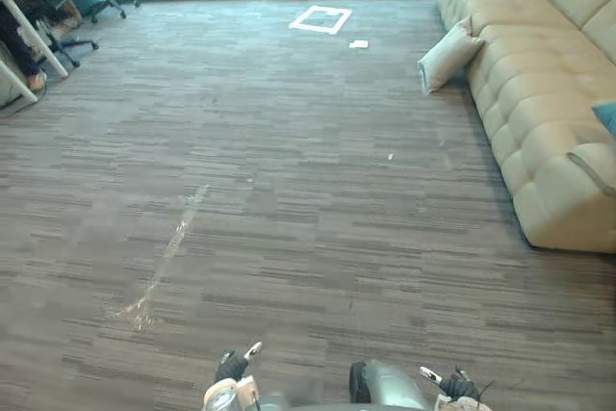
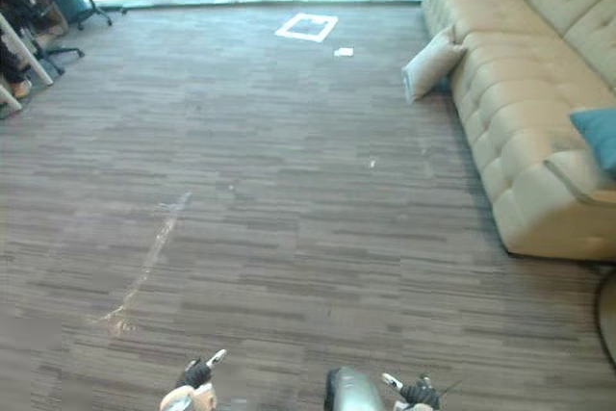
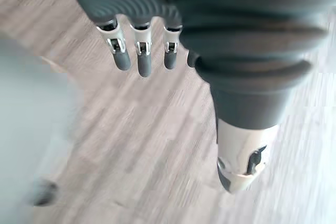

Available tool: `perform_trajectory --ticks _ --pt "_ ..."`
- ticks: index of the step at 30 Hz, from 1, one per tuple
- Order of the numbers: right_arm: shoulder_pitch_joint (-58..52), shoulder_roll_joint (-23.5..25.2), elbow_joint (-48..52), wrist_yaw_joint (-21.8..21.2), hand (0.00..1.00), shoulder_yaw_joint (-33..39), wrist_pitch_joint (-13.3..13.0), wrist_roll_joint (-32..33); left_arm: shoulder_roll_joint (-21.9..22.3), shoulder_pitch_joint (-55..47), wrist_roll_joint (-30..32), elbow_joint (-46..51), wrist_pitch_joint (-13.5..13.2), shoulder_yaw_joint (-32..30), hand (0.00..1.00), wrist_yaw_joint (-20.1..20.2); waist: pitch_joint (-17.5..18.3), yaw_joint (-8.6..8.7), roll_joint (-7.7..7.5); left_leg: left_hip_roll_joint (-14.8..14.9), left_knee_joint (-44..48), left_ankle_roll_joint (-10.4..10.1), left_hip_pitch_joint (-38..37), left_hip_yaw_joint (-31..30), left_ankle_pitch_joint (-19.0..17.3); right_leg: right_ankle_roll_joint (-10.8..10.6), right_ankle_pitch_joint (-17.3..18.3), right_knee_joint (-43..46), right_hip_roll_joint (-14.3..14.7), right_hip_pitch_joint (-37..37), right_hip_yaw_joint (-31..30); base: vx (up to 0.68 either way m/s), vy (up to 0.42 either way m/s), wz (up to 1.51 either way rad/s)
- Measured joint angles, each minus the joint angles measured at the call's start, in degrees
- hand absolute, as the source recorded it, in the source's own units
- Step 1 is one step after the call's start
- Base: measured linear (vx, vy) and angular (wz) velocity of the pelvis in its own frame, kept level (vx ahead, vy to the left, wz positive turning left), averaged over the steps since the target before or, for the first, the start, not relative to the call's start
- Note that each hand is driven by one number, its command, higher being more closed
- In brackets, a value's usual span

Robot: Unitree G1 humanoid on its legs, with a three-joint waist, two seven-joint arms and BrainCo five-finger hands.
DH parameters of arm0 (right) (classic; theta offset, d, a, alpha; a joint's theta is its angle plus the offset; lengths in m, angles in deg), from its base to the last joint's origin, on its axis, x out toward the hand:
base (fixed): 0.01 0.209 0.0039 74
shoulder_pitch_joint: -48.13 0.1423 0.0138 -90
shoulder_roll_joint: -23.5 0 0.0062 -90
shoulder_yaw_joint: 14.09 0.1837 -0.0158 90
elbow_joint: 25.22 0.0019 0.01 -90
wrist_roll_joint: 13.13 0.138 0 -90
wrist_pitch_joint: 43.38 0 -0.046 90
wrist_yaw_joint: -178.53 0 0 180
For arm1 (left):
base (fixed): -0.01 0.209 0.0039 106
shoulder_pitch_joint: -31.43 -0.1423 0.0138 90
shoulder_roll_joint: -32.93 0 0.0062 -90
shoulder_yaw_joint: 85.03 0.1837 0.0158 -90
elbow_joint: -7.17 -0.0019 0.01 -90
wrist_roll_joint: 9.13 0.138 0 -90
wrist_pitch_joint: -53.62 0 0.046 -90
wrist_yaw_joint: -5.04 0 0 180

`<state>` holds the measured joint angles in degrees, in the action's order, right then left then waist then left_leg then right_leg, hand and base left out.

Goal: Pick up cushions and gather them together orderly.

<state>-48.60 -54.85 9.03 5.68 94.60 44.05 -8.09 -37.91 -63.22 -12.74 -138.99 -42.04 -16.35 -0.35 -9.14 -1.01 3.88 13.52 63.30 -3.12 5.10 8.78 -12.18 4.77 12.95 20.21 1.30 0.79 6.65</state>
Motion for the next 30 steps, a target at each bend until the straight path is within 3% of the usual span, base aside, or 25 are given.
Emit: perform_trajectory --ticks 2,4,6,7,8,9,10,11,12,13,14,15,16,17,19,21,23,24,25,26,27,28,30 --pt "0.0 0.0 0.1 0.0 0.00 -1.6 0.0 0.1 -0.2 -0.3 -0.6 1.4 -0.2 0.9 0.00 0.1 0.3 -0.49 -0.45 0.3 -1.9 -0.9 6.0 2.6 -0.7 -0.4 1.5 -4.4 -0.4 -5.5 -0.7 0.53 -0.100 -0.14" --pt "0.3 0.2 0.3 0.0 0.00 -3.4 0.1 0.1 -0.6 -0.7 -1.1 2.3 -0.3 2.1 0.00 0.1 0.4 -1.27 -0.41 0.3 -12.6 -0.6 11.2 7.1 -1.5 -1.3 3.0 -8.0 -0.8 -10.6 -1.3 0.57 -0.014 -0.11" --pt "0.8 1.2 0.3 -0.1 0.00 -3.6 0.3 0.1 -0.2 -0.6 -1.7 2.8 -0.4 2.2 0.00 0.2 0.1 -2.29 -0.92 -2.8 -27.4 -0.5 13.6 9.0 -0.9 -2.8 4.4 -10.2 -2.1 -15.1 -2.0 0.63 0.102 -0.18" --pt "1.1 2.1 0.1 -0.2 0.00 -3.6 0.3 0.0 -0.4 -0.6 -2.5 3.3 -0.8 2.1 0.00 0.2 0.2 -2.97 -1.60 -5.1 -36.6 -0.7 14.6 9.7 1.9 -3.8 5.3 -11.7 -3.8 -17.5 -2.9 0.66 0.156 -0.36" --pt "1.0 2.3 0.0 -0.2 0.00 -3.7 0.3 0.0 -0.3 -0.7 -2.8 3.4 -1.0 2.1 0.00 0.2 0.3 -3.07 -1.71 -5.5 -38.8 -0.7 14.9 9.7 2.7 -4.2 5.6 -12.2 -4.1 -18.2 -3.2 0.63 0.213 -0.72" --pt "1.4 3.1 0.0 -0.4 0.00 -4.5 0.3 -0.2 -0.1 -1.5 -3.3 3.8 -1.5 2.2 0.00 0.3 0.5 -3.72 -1.52 -6.2 -45.0 0.1 15.8 9.9 6.2 -5.7 6.6 -13.6 -5.2 -20.4 -5.1 0.64 0.293 -0.95" --pt "1.3 3.3 -0.1 -0.4 0.00 -4.9 0.3 -0.2 -0.3 -1.6 -3.5 4.1 -1.6 2.2 0.00 0.6 1.4 -4.69 -2.80 -6.6 -42.3 3.0 15.8 11.3 11.5 -6.2 7.7 -12.8 -6.8 -21.1 -7.6 0.64 0.319 -0.95" --pt "1.1 3.5 -0.2 -0.4 0.00 -4.7 0.3 -0.3 -0.5 -1.6 -3.4 3.9 -1.5 2.2 0.00 0.7 1.9 -4.78 -3.21 -6.9 -41.8 3.9 16.0 11.6 12.1 -6.5 7.8 -12.0 -7.4 -21.0 -8.1 0.68 0.356 -0.61" --pt "0.6 4.8 -0.3 -0.5 0.00 -4.0 0.3 -0.5 -1.7 -1.6 -3.1 3.6 -1.3 2.2 0.00 0.8 3.3 -4.65 -4.72 -8.7 -40.3 5.8 15.7 12.4 10.4 -6.6 7.7 -7.6 -9.5 -19.7 -9.2 0.71 0.349 0.02" --pt "-1.0 7.0 -0.3 -0.5 0.00 -1.3 0.3 -0.6 -3.2 -1.5 -3.1 3.0 -1.3 2.1 0.00 0.7 4.0 -4.00 -8.03 -12.3 -39.4 7.2 13.2 12.3 6.6 -10.0 4.6 7.1 -12.1 -14.6 -11.9 0.72 0.361 0.16" --pt "-1.3 7.4 -0.1 -0.6 0.00 -0.6 0.2 -0.3 -3.5 -1.5 -3.2 2.9 -1.3 2.2 0.00 0.6 3.9 -3.99 -8.56 -12.9 -39.3 7.3 12.5 12.3 5.7 -11.0 3.3 10.3 -12.2 -13.4 -12.7 0.57 0.290 0.39" --pt "-1.6 7.9 -0.1 -0.4 0.00 0.7 0.2 -0.6 -4.2 -1.0 -3.1 2.5 -1.3 2.4 0.00 0.5 3.7 -3.61 -9.57 -14.4 -39.2 7.5 10.3 11.7 3.5 -13.3 -3.4 21.3 -12.0 -9.2 -14.8 0.66 0.313 0.46" --pt "-1.6 7.6 -0.1 -0.6 0.00 0.8 -0.2 -0.6 -5.2 -0.4 -3.1 1.3 -0.6 3.3 0.00 0.4 3.2 -2.66 -9.71 -16.2 -39.2 6.8 6.5 10.0 0.6 -16.7 -7.5 35.8 -11.3 -3.1 -15.8 0.74 0.321 0.55" --pt "-2.0 7.3 0.9 -0.6 0.00 0.8 -0.7 -0.6 -5.2 -0.4 -3.1 0.7 -0.1 3.6 0.00 0.3 2.9 -2.02 -9.25 -16.9 -40.5 6.2 1.4 9.2 -2.1 -15.8 -6.6 43.6 -11.0 1.8 -14.2 0.83 0.335 0.34" --pt "-2.1 6.8 1.5 -0.8 0.00 0.8 -1.2 -0.6 -5.0 -0.6 -3.1 0.3 0.0 4.8 0.00 0.3 2.9 -2.11 -8.40 -17.2 -43.7 5.9 -4.1 8.6 -3.7 -13.6 -4.0 46.2 -10.2 6.8 -11.6 0.49 0.174 0.11" --pt "-2.4 6.5 3.9 -0.9 0.00 1.0 -2.4 -0.5 -4.5 0.5 -3.1 0.1 0.0 7.5 0.00 0.5 2.9 -0.59 -7.17 -17.1 -50.1 5.5 -12.8 5.2 -5.1 -10.0 1.5 40.5 -8.0 16.3 -4.3 0.60 0.136 0.54" --pt "-2.4 5.8 4.1 -0.9 0.00 1.6 -2.4 -0.5 -3.5 1.6 -2.7 -0.7 0.1 7.8 0.00 0.6 2.6 -0.06 -6.99 -17.1 -52.4 5.5 -16.8 3.6 -5.7 -9.0 2.3 32.6 -7.2 19.2 -0.6 0.50 0.041 0.58" --pt "-2.4 5.3 3.9 -0.9 0.00 1.6 -2.2 -0.5 -2.6 2.0 -2.6 -0.9 0.1 8.1 0.00 0.6 2.6 0.54 -6.75 -17.0 -54.3 5.3 -19.9 2.2 -6.5 -7.7 1.3 23.9 -6.6 20.5 2.1 0.84 0.010 0.75" --pt "-2.3 4.5 3.4 -0.9 0.00 1.5 -1.9 -0.6 -1.7 2.4 -2.1 -0.9 0.1 8.7 0.00 0.7 2.6 1.12 -6.69 -16.9 -56.5 4.4 -23.3 1.2 -7.8 -5.9 -2.1 11.9 -5.8 21.6 4.9 0.87 -0.012 0.64" --pt "-2.3 4.3 3.1 -0.9 0.00 1.5 -1.8 -0.6 -1.3 2.5 -2.0 -0.9 0.1 8.8 0.00 0.7 2.6 1.19 -6.61 -16.8 -57.3 3.9 -24.3 1.0 -8.1 -5.2 -3.4 8.4 -5.3 22.0 5.6 0.94 -0.060 0.66" --pt "-2.2 4.3 2.6 -0.8 0.00 1.4 -1.1 -0.6 -0.5 2.5 -1.9 -1.0 0.2 8.8 0.00 0.7 2.2 1.25 -6.00 -16.1 -57.7 2.6 -26.7 0.0 -8.8 -2.6 -8.0 5.1 -4.1 22.4 5.4 0.85 -0.110 0.71" --pt "-3.3 3.5 2.4 -0.7 0.00 1.5 -0.6 -0.6 0.3 2.3 -2.0 -1.7 0.2 8.6 0.00 0.7 2.2 2.05 -4.18 -14.0 -55.9 2.3 -28.3 -1.9 -9.0 1.0 -10.7 8.1 -2.6 22.1 5.3 0.87 -0.133 0.64" --pt "-3.0 2.5 2.4 -0.8 0.00 1.3 -0.2 -1.2 0.6 2.4 -1.3 -1.8 0.5 7.9 0.00 1.1 2.3 2.10 -2.70 -11.9 -48.7 -0.6 -26.7 -3.2 -7.0 2.0 -6.5 12.9 -3.1 21.1 6.6 0.79 -0.141 0.38"
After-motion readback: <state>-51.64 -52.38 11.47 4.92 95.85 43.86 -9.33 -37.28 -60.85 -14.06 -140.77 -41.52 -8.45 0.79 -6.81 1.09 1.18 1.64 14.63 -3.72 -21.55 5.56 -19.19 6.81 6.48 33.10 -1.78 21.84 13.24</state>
